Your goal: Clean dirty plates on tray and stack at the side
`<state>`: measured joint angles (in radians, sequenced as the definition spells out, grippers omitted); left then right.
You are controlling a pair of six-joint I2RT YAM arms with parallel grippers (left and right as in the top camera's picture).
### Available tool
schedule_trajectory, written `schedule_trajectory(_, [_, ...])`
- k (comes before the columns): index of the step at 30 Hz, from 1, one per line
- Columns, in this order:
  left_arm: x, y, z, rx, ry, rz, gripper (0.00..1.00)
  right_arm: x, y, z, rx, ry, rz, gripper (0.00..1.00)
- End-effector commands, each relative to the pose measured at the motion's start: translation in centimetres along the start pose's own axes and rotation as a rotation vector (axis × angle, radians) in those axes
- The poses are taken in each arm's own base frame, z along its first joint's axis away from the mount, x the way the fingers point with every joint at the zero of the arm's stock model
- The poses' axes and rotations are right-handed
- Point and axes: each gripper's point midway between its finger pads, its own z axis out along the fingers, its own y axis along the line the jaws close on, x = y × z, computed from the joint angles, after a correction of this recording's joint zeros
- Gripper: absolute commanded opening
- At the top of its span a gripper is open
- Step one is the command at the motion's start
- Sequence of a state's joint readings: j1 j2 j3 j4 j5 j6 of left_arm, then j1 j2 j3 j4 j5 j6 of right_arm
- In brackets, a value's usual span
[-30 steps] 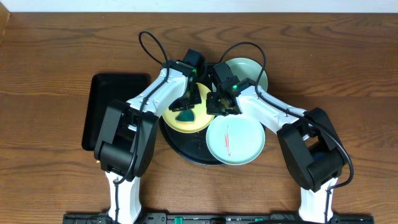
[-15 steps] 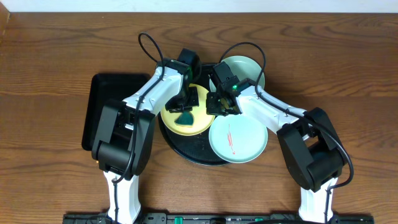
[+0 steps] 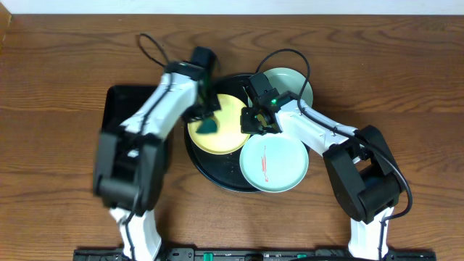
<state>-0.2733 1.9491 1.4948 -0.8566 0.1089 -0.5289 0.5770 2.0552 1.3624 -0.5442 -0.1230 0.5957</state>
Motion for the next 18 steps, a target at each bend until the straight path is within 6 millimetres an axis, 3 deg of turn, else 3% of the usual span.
schedule_trajectory(1, [-3.6,-0.5,-8.9,0.114,-0.217,-0.011,0.07,0.7,-0.7,1.0,0.032,0.025,-0.005,0.01])
schedule_trajectory(4, [-4.2,1.3,-12.4,0.118,-0.292,-0.026,0.07,0.6,-0.6,1.0,0.026,0.018,-0.009,0.01])
schedule_trajectory(7, [-4.6,4.0,-14.0,0.077,-0.327,-0.069,0.07,-0.1,0.6,0.3,-0.019,0.002,-0.072,0.01])
schedule_trajectory(11, [-4.8,7.2,-13.8,0.031,-0.294,-0.121,0.07,-1.7,2.5,-1.8,-0.041,-0.055,-0.184,0.01])
schedule_trajectory(18, [-5.4,11.3,-13.4,-0.012,-0.275,-0.209,0.08,-4.2,3.5,-6.5,0.09,-0.193,-0.317,0.01])
